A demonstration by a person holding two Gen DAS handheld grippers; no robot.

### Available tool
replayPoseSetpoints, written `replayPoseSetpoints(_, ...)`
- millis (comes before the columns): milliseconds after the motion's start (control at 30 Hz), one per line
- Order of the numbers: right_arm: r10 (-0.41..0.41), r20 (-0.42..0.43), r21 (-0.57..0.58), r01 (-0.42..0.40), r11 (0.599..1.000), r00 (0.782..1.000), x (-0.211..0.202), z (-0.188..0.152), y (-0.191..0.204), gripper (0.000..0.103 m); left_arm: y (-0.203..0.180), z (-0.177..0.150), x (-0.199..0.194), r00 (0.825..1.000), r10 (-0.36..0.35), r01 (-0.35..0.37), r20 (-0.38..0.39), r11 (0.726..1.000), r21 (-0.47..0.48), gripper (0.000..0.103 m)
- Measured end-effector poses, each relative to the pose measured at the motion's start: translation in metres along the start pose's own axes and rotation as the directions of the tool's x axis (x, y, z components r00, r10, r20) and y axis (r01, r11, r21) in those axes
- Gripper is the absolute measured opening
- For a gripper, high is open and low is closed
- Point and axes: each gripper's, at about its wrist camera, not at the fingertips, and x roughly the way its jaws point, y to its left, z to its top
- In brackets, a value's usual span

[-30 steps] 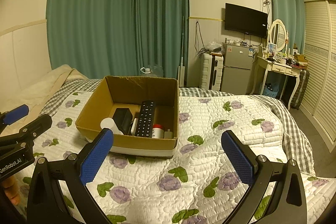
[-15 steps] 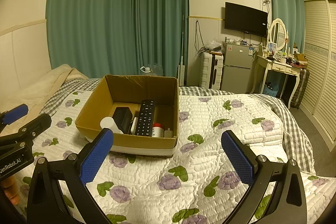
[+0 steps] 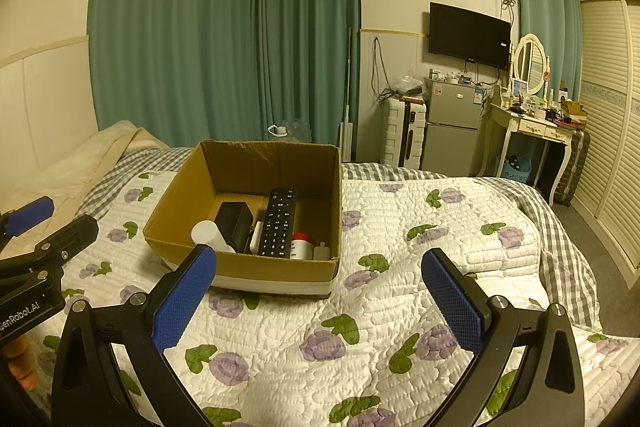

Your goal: Organize rigid objects

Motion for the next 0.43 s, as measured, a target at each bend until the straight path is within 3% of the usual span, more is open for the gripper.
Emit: replayPoseSetpoints(433,-0.004,-0.005,-0.001,0.004,1.000,1.000,0.0014,-0.0014,0.0007,0.103,-0.0019,-0.0012,0.0010,1.000,0.006,-0.006,0.000,1.000,0.016,0.082)
